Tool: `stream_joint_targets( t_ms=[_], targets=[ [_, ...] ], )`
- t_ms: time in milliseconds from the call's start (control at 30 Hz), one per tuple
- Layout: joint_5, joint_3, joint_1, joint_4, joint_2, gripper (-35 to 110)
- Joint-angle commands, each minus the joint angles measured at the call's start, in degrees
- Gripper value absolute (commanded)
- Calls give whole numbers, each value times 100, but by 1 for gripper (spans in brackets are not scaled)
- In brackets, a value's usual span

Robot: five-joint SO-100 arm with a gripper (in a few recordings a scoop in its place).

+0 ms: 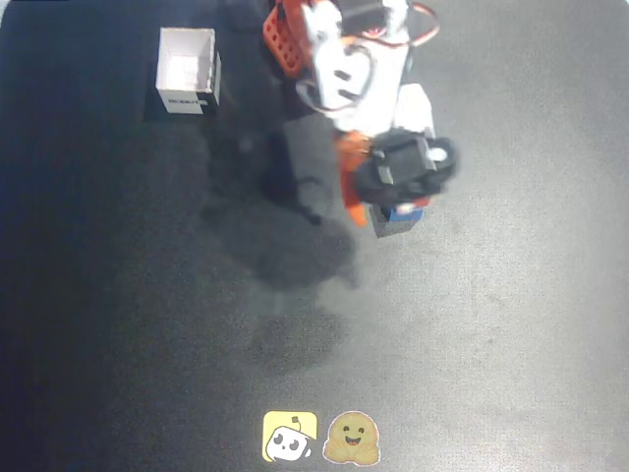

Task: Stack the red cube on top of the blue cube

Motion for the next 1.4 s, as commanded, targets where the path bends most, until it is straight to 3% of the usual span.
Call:
stream_joint_targets(
  t_ms=[0, 233, 433, 733, 1067, 1367],
  targets=[
    [-237, 18, 589, -272, 439, 0],
    [-457, 1819, 1485, -1406, 1951, 0],
    [-448, 3858, 1714, -1521, 4605, 0],
    [-431, 4377, 1811, -1784, 4526, 0],
    [-615, 4377, 2171, 1521, 4737, 0],
    [-747, 4377, 2145, 1582, 4737, 0]
  ],
)
